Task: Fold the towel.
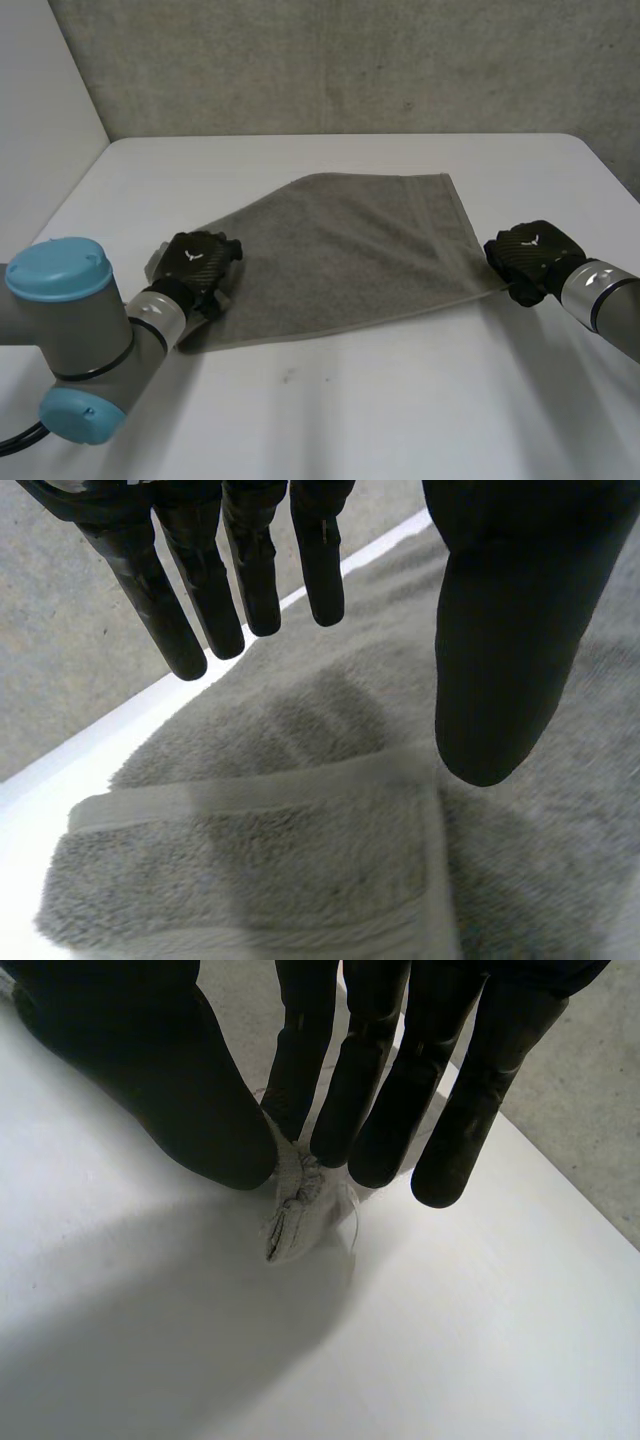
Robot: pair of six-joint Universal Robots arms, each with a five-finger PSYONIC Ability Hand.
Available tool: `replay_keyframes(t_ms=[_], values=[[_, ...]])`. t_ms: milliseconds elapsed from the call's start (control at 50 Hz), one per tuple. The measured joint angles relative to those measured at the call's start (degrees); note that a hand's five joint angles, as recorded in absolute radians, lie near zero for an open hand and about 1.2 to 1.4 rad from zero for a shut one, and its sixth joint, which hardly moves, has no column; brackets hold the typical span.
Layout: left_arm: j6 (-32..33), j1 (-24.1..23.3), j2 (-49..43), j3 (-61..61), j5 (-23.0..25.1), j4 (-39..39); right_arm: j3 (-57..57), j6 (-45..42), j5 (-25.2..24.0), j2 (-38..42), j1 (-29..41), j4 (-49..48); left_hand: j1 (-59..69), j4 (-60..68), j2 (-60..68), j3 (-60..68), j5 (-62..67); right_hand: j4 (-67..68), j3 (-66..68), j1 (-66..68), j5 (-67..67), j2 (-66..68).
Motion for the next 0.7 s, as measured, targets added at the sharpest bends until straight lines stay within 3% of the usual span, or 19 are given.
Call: replay_keyframes(t_ms=[140,280,520,700], values=[[6.6,0.7,-0.9,0.4,0.3,0.4,0.2,0.0,0.0,0.0,-0.4,-0.1,8.6,9.0,9.0,8.8,8.9,0.0,0.0,0.0,0.0,0.0],[11.0,1.8,0.8,0.7,0.7,-4.1,0.2,-0.3,0.0,0.0,-0.7,-0.4,11.4,12.1,11.9,11.8,12.0,0.0,0.0,0.0,0.0,0.0],[11.1,2.8,-1.4,1.4,1.2,-5.2,0.7,-0.7,0.0,0.0,-0.8,-0.7,3.6,4.0,3.9,3.9,4.1,0.0,0.0,0.0,0.0,0.0],[11.4,2.5,-3.3,3.0,4.2,-5.3,0.8,-0.8,0.0,0.0,-0.9,-0.9,9.6,10.2,10.0,9.9,10.0,0.0,0.0,0.0,0.0,0.0]])
